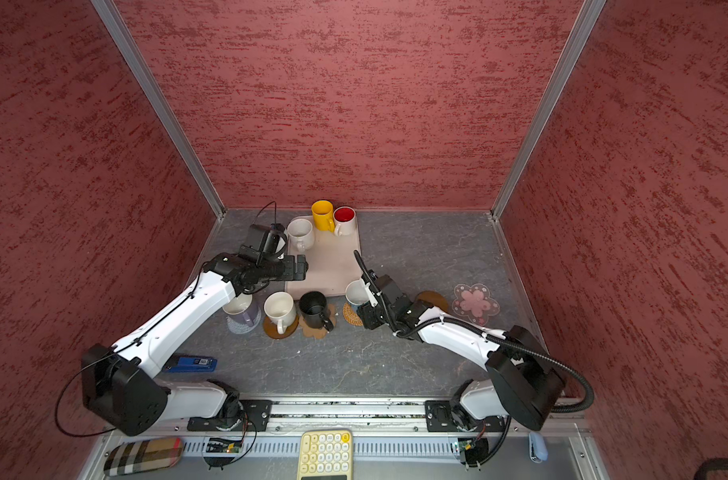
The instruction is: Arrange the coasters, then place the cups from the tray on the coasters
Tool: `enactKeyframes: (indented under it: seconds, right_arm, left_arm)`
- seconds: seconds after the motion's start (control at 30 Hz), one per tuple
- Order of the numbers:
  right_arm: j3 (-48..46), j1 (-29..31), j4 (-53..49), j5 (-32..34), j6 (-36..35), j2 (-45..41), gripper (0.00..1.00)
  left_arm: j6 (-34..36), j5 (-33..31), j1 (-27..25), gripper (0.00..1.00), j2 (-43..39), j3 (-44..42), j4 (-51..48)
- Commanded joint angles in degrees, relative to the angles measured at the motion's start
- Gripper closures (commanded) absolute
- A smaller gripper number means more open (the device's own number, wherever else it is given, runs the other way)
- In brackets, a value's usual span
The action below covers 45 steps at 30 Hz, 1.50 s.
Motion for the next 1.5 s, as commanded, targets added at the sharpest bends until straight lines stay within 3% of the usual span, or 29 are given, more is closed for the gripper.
enactKeyframes:
  seconds: [0.0,0.3,0.6,0.73,0.93,1.17,1.47]
  right_arm:
    - [0.61,0.31,0.64,2.63,1.26,-4.68,0.27]
    - [7.57,-1.19,-3.57,5.27,4.59,-6.37,0.17]
    - [11.57,-8.9,-1.78,2.01,7.56,-4.71,0.15]
    - [13.2,-10.04,-1.17,3.48,7.0,-2.65,0.16]
    - [11.74,-10.11,1.46,3.89,8.2,-0.68,0.17]
    - [11.05,-10.15,1.55,4.86,7.62,-0.68,0.18]
    - [9.21,-10.15,1.24,5.21,8.18,-1.75,0.18]
  left_arm:
    - [-1.5,1.82,1.37,0.01,2.55,3.84,1.58]
    - [-3.15,-1.76,-0.2,0.13,17.72,19.76,-1.09]
    - [-3.78,-5.88,-0.46,0.23,38.06,41.22,-3.56]
    - [-3.17,-6.86,-0.27,0.24,46.83,51.41,-5.16]
    - [-3.21,-8.38,0.75,0.33,57.78,64.88,-7.24]
    - [-4.2,-8.82,1.72,0.41,65.18,73.12,-5.24]
    - [-5.36,-9.61,1.47,0.42,68.77,74.74,-2.78]
